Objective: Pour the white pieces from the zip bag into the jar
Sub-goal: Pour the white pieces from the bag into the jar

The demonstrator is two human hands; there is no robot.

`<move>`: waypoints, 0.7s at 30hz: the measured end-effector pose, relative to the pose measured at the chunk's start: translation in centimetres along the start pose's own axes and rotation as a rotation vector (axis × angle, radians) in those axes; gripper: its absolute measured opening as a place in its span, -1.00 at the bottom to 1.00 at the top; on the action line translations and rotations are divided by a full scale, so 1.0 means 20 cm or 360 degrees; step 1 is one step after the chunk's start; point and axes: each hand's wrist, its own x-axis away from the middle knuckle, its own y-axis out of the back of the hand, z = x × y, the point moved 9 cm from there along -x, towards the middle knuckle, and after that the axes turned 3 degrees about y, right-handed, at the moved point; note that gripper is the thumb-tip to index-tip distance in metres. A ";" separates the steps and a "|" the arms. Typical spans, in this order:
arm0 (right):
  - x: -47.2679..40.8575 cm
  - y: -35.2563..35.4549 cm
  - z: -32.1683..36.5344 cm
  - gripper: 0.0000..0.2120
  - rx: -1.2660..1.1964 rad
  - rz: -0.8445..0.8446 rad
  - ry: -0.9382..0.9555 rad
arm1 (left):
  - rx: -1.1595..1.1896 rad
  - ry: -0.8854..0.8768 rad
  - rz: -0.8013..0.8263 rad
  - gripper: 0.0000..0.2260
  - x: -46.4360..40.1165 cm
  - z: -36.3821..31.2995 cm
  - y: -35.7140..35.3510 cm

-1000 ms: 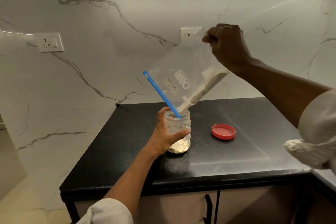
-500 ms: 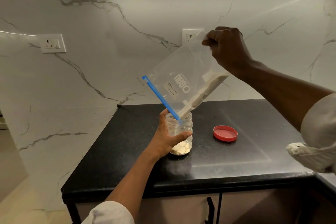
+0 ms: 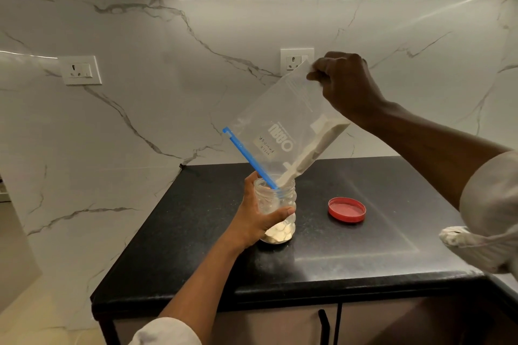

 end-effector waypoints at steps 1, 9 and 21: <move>0.00 0.01 0.00 -0.82 0.0000 -0.0021 0.0007 | 0.0004 0.0001 0.0004 -0.18 0.00 0.00 0.00; 0.02 0.03 0.00 -0.79 0.0009 -0.0045 -0.0006 | 0.0036 -0.0031 0.0012 -0.19 0.00 0.00 0.00; 0.04 0.04 -0.04 -0.81 -0.0018 -0.0053 -0.0051 | 0.0107 -0.0052 -0.0012 -0.19 0.01 0.01 0.00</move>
